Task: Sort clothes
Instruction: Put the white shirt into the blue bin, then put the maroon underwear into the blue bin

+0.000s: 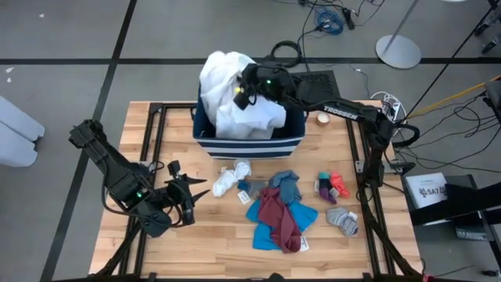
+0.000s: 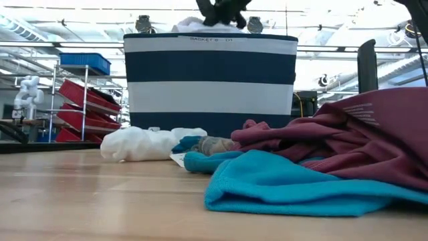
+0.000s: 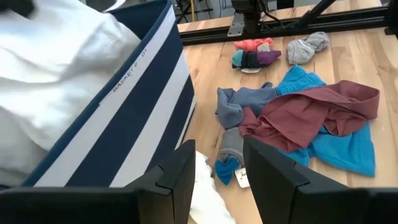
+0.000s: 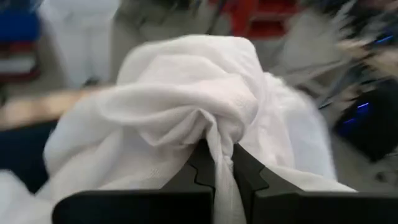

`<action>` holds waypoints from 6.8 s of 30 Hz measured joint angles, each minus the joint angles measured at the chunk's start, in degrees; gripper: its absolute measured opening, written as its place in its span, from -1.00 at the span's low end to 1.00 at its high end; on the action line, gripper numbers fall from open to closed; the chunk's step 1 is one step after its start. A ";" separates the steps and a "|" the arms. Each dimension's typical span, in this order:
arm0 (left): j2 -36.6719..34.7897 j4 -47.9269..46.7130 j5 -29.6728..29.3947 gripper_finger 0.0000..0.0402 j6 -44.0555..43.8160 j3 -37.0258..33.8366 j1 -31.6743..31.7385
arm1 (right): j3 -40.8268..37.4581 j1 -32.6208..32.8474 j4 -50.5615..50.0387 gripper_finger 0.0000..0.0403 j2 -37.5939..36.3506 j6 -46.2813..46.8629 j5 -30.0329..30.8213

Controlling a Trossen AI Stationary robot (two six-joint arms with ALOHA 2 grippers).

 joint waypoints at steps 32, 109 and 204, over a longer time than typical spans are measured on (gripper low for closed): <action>0.00 1.09 0.20 -0.28 -0.04 0.00 0.00 | 0.11 -1.19 -21.58 -0.96 11.00 4.08 -23.58; 4.46 3.54 4.46 -0.28 1.92 0.00 5.69 | -47.43 24.07 49.29 0.16 9.24 11.57 -15.85; 4.48 7.72 12.40 -0.28 10.88 0.00 11.26 | -39.26 41.46 -24.01 -0.03 -6.54 54.59 -14.62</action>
